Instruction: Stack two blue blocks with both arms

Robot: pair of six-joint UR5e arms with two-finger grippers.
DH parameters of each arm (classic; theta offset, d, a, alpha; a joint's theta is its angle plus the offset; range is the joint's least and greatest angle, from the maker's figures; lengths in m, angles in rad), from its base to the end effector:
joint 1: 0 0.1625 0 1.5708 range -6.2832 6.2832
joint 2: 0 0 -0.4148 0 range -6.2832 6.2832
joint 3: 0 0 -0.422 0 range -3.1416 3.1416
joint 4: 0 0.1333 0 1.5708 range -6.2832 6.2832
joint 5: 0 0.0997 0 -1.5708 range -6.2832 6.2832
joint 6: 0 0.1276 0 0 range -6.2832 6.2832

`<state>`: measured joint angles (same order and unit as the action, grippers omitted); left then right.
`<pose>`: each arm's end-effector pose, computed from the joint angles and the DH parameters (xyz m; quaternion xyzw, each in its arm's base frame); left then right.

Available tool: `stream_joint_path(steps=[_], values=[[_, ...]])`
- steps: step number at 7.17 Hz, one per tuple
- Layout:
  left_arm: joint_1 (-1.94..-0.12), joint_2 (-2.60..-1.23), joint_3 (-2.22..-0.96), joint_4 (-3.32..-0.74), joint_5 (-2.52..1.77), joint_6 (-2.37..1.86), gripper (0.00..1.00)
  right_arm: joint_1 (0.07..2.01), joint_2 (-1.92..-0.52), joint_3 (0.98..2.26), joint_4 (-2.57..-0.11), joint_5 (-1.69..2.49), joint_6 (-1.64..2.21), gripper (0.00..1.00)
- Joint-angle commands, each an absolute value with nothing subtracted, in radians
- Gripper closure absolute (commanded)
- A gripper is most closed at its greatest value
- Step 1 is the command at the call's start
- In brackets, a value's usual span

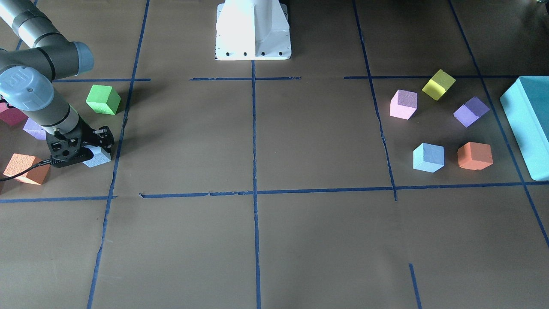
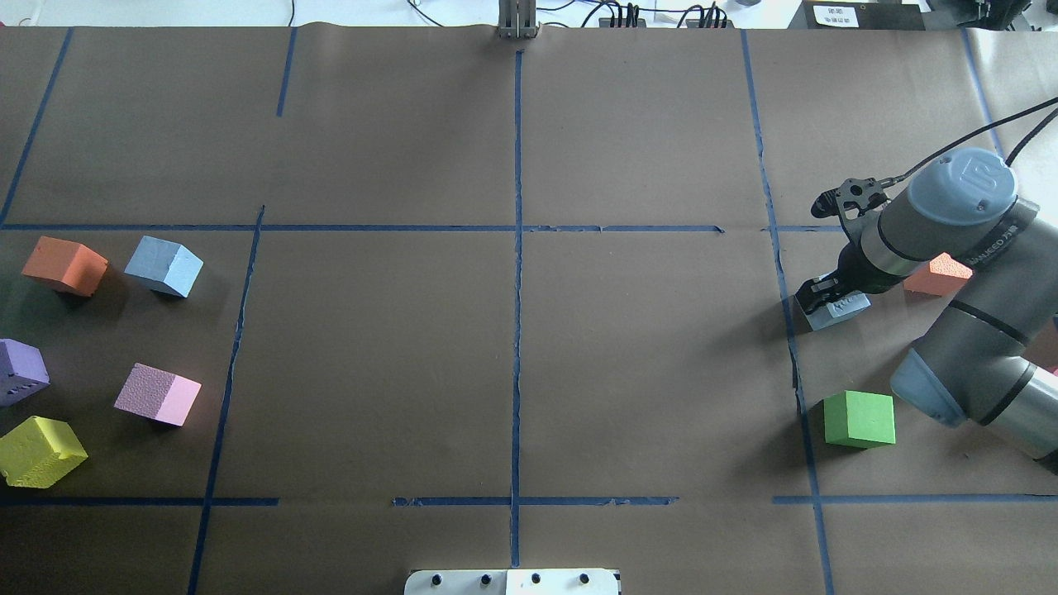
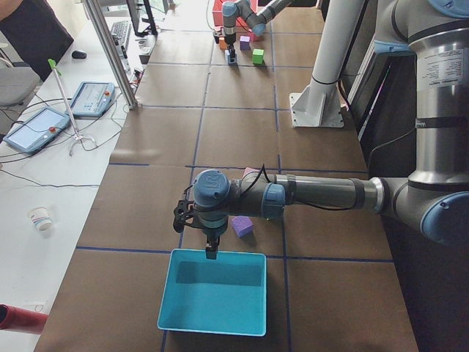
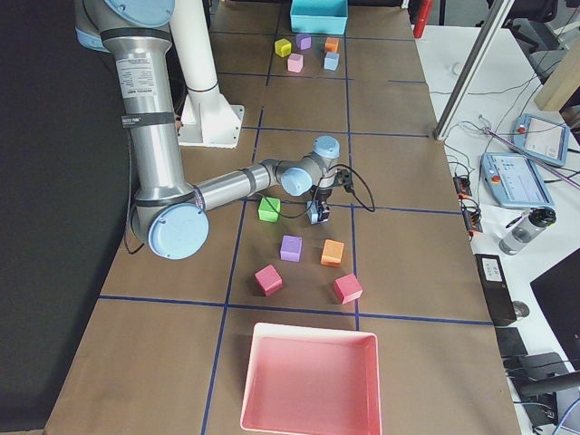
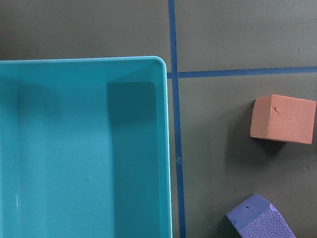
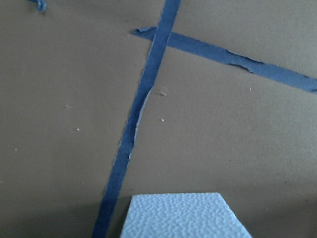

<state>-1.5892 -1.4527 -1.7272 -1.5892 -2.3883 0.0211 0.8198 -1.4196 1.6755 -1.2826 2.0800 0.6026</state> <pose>-0.0490 -0.4765 0.6397 0.0339 0.3967 0.0125 0.9172 -0.3668 -0.4971 0.5095 0.0508 -0.3520 -0.1366 0.9246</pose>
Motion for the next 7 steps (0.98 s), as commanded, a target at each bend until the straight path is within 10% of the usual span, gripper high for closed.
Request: stream_joint_path(steps=[1,7], values=[[-1.589,-1.453,-1.727,-1.588,-2.388,0.020,0.00,0.854,-1.420,1.710,-1.290,2.121,0.601,0.98],[-1.589,-1.454,-1.730,-1.589,-2.388,0.020,0.00,0.754,-1.009,1.725,-1.641,2.122,0.838,0.98]])
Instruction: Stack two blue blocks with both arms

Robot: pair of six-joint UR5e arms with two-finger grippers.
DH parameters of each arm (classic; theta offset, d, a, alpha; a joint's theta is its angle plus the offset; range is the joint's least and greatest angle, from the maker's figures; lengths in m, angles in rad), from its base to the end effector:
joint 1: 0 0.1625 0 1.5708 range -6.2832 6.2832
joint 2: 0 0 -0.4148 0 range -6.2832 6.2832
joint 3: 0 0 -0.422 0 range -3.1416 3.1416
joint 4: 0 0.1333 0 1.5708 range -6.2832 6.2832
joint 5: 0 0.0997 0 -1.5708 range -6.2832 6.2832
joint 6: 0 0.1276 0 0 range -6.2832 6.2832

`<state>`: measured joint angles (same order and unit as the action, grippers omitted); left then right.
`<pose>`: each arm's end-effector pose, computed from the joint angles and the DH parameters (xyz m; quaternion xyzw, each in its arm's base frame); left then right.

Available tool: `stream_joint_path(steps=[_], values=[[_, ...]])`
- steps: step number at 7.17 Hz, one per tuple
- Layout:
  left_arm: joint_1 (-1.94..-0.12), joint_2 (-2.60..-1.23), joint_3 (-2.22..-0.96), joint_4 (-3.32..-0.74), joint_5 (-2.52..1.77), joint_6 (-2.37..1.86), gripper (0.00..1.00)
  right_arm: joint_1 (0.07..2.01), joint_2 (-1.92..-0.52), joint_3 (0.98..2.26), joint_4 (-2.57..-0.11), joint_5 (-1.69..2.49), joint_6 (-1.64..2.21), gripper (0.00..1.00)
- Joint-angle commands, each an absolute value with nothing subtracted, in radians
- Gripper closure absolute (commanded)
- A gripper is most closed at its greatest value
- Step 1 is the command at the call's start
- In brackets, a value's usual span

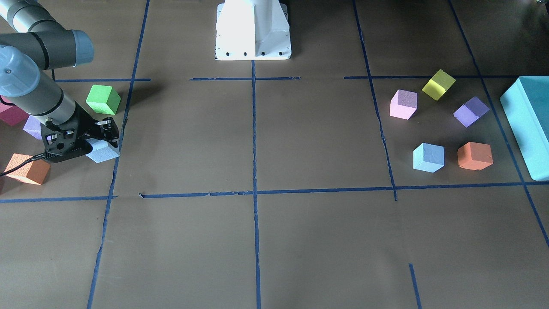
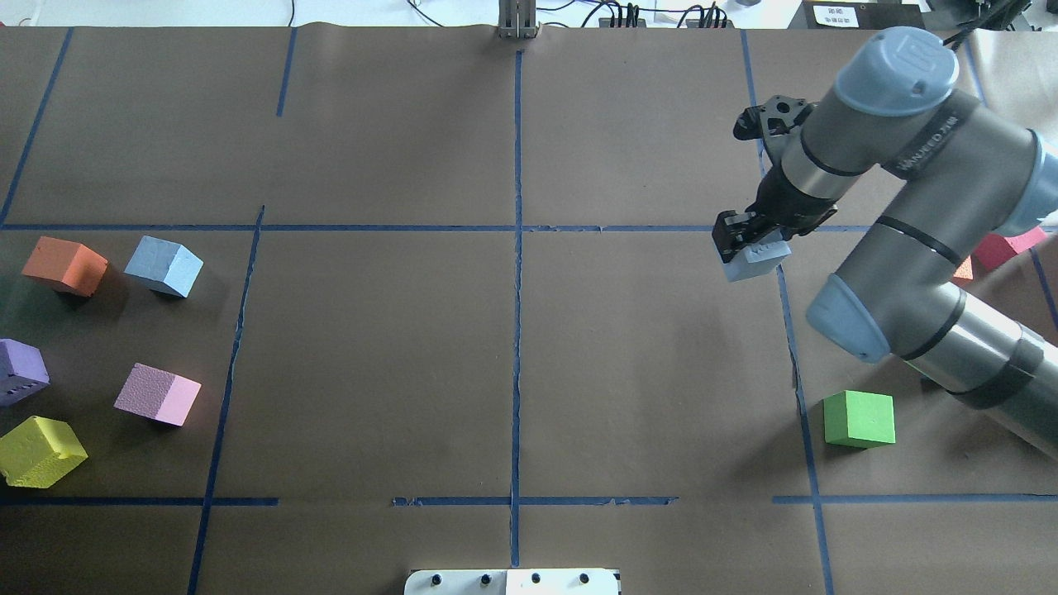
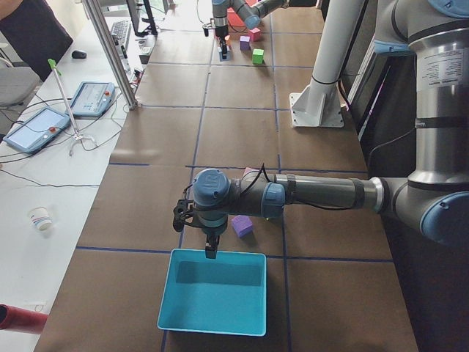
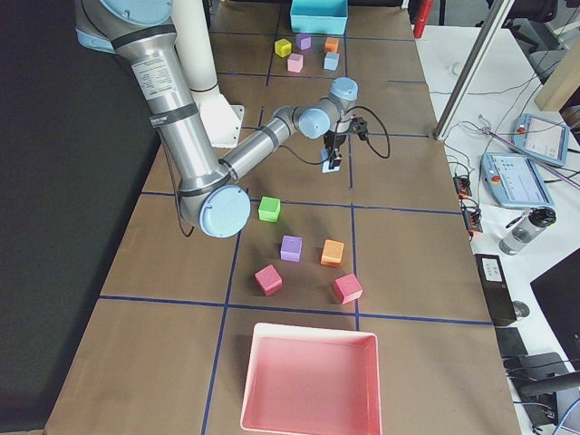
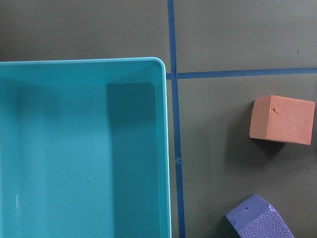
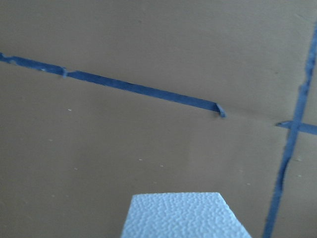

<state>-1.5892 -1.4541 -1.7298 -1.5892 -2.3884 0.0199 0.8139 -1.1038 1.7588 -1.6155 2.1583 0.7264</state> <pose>-0.0490 -0.4773 0.6377 0.0355 0.3967 0.0128 0.9172 -0.4104 -0.5257 0.3057 0.0255 -0.3979 -0.1009 0.9115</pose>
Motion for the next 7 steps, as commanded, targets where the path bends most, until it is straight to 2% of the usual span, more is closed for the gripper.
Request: stream_joint_path(steps=[1,3,7], values=[[-1.589,-1.456,-1.730,-1.589,-2.388,0.020,0.00,0.691,-0.902,1.635,-1.641,2.061,0.930,0.98],[-1.589,-1.456,-1.730,-1.588,-2.388,0.020,0.00,0.588,-0.699,1.423,-1.638,1.981,1.143,0.98],[-1.589,-1.459,-1.730,-1.589,-2.388,0.020,0.00,0.532,-0.631,1.306,-1.533,1.947,1.319,0.96]])
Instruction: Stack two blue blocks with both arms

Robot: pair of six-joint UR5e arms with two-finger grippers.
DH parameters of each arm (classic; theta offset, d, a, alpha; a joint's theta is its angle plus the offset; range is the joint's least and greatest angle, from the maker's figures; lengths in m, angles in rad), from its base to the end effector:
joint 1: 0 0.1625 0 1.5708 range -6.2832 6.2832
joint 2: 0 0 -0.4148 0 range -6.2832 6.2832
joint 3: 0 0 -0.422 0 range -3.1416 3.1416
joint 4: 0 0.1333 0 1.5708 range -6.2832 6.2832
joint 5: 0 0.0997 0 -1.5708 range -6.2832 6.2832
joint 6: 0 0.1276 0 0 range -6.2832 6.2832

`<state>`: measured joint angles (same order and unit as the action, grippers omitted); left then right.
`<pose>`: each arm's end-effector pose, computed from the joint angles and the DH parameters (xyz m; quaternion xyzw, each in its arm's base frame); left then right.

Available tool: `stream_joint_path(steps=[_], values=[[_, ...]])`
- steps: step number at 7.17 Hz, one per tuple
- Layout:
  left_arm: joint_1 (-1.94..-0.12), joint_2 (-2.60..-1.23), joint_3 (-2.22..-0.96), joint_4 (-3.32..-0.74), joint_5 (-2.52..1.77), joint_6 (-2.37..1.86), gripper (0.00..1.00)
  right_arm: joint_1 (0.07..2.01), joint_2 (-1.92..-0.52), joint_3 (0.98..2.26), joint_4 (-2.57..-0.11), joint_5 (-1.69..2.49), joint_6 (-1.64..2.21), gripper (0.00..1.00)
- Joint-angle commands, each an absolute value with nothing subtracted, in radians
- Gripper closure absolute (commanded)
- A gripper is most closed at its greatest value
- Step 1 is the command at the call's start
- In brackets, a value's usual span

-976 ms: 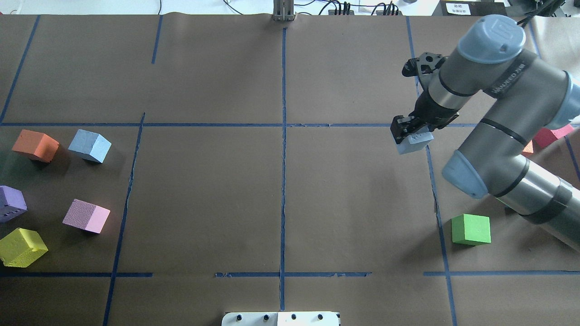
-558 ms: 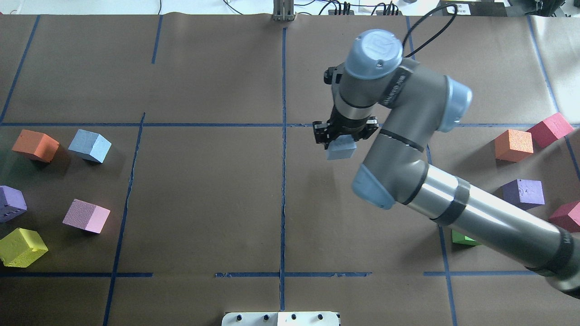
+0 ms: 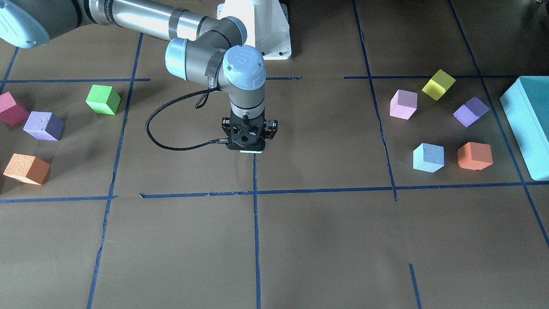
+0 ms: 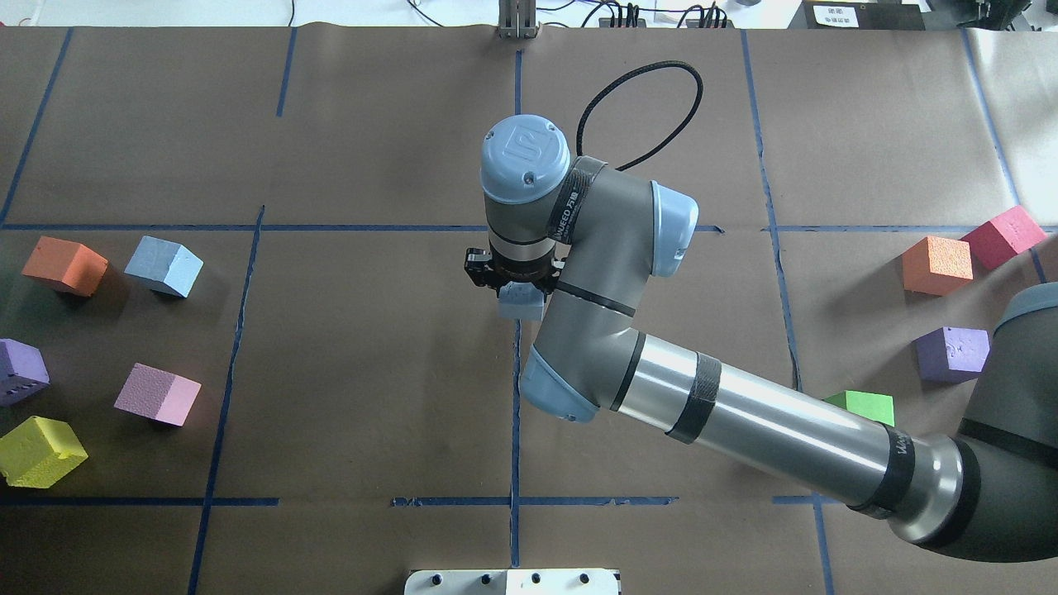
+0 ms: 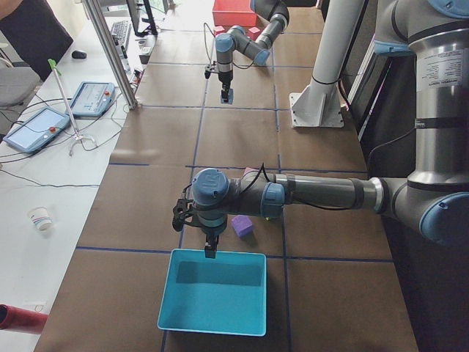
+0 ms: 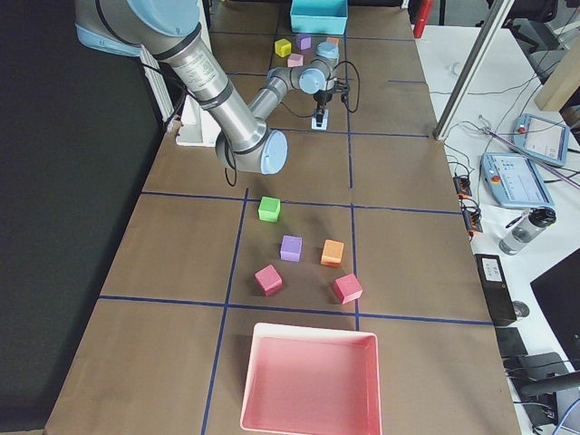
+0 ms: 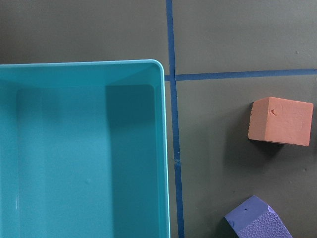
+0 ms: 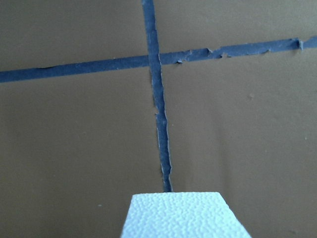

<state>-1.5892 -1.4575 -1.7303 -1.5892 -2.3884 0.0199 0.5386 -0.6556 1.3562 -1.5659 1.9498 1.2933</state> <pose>-0.0490 -0.4790 0.6358 0.0372 0.3967 0.0135 0.9171 -0.6462 -0.4864 0.1689 -0.0276 -0.3816 0.0555 0.9223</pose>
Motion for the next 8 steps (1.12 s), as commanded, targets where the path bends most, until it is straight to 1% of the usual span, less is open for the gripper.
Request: stream_joint_path(steps=[1,2,3,4,5,6,8], values=[[-1.589,-1.460,-1.730,-1.589,-2.388,0.020,0.00,0.529,-0.627,1.264,-1.498,1.947,1.319,0.96],[-1.589,-1.460,-1.730,-1.589,-2.388,0.020,0.00,0.528,-0.627,1.253,-1.491,1.947,1.321,0.95],[-1.589,-1.460,-1.730,-1.589,-2.388,0.020,0.00,0.529,-0.617,1.253,-1.491,1.948,1.324,0.92],[-1.589,-1.460,-1.730,-1.589,-2.388,0.020,0.00,0.528,-0.617,1.252,-1.491,1.948,1.325,0.71],[-1.589,-1.460,-1.730,-1.588,-2.388,0.020,0.00,0.528,-0.618,1.252,-1.491,1.948,1.315,0.36],[-1.589,-1.460,-1.730,-1.588,-2.388,0.018,0.00,0.528,-0.621,1.249,-1.491,1.948,1.306,0.12],[-1.589,-1.462,-1.730,-1.588,-2.388,0.014,0.00,0.528,-0.627,1.249,-1.496,1.947,1.276,0.06]])
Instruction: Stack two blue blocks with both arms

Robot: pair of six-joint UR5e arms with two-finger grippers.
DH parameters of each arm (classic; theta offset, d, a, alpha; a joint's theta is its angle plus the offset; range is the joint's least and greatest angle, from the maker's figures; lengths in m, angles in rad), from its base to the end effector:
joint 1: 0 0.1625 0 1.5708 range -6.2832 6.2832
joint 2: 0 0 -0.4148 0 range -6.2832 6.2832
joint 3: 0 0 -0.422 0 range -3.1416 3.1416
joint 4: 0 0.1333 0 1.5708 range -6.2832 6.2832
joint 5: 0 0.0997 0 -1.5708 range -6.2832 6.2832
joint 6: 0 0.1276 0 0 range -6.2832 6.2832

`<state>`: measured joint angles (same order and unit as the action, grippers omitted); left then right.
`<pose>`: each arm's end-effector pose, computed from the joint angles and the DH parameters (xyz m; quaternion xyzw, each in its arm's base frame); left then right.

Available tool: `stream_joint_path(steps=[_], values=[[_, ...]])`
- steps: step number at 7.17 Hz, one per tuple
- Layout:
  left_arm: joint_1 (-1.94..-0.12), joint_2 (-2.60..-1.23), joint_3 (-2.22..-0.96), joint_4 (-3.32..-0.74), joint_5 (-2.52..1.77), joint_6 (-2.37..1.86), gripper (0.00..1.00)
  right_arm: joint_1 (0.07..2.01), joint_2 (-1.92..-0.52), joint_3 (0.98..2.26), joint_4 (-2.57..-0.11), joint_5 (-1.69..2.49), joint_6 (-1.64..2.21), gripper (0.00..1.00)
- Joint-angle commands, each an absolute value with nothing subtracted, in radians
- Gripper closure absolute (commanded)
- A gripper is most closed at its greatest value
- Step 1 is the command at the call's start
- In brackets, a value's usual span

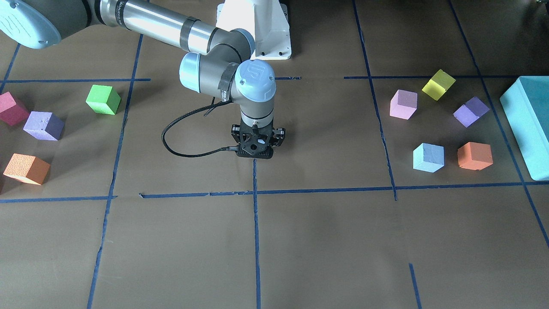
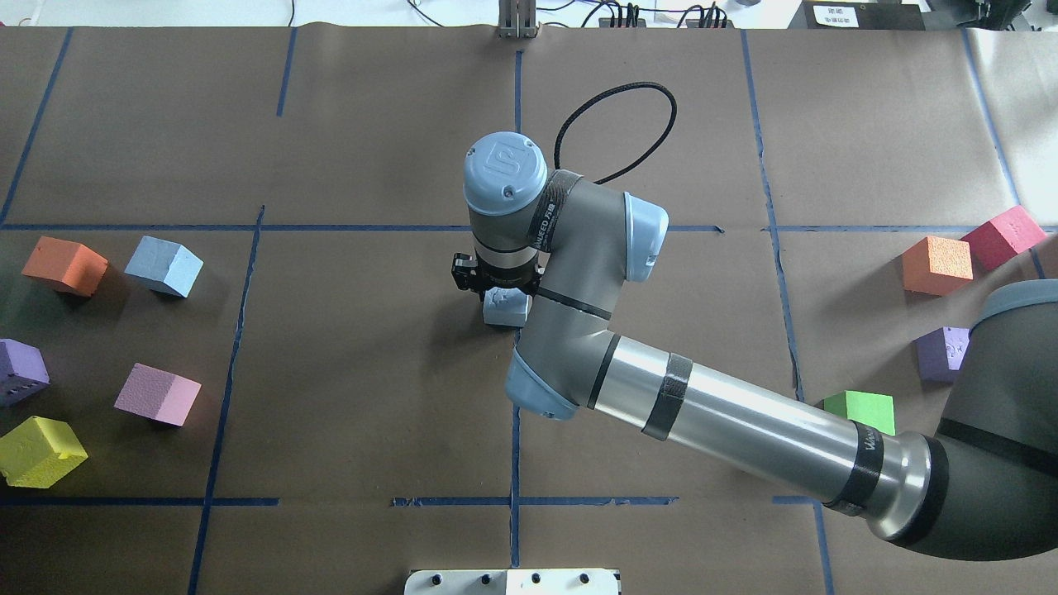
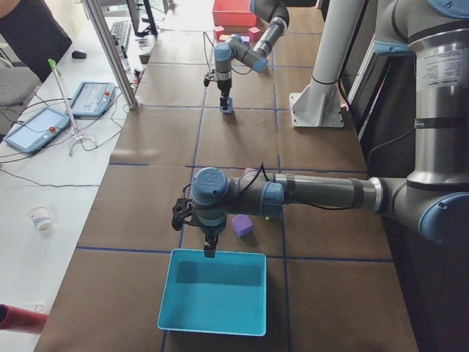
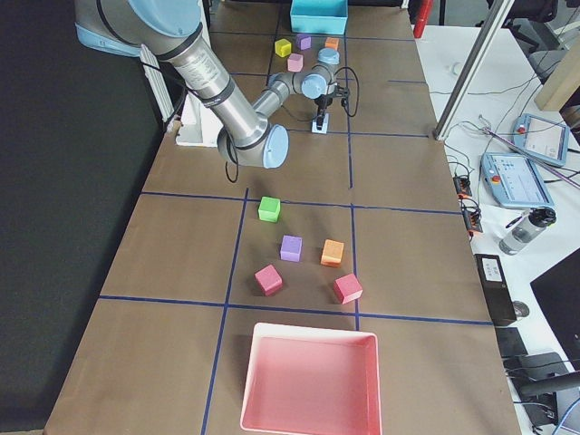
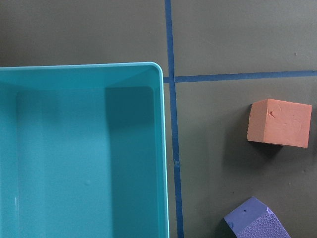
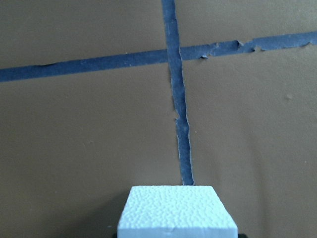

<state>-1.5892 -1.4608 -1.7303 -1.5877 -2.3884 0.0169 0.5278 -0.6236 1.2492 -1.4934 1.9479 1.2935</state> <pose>-0.0491 -0.4804 0.6344 0.0375 0.3967 0.0125 0.9171 -0.6749 -0.4934 0.1837 -0.0294 -0.3801 0.0512 0.9231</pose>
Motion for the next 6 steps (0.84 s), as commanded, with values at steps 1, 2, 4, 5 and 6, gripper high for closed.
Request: stream_joint_path(steps=[1,2,4,5,6], values=[[-1.589,-1.462,-1.730,-1.588,-2.388,0.014,0.00,0.528,-0.629,1.249,-1.496,1.947,1.258,0.02],[-1.589,-1.466,-1.729,-1.588,-2.387,0.014,0.00,0.528,-0.629,1.249,-1.496,1.948,1.243,0.01],[-1.582,-1.485,-1.750,-1.595,-2.385,0.011,0.00,0.550,-0.626,1.288,-1.502,1.962,1.239,0.01],[-1.562,-1.489,-1.770,-1.607,-2.387,0.011,0.00,0.581,-0.626,1.327,-1.547,1.995,1.239,0.01],[-1.484,-1.491,-1.822,-1.624,-2.388,-0.006,0.00,0.613,-0.630,1.391,-1.610,2.015,1.239,0.01]])
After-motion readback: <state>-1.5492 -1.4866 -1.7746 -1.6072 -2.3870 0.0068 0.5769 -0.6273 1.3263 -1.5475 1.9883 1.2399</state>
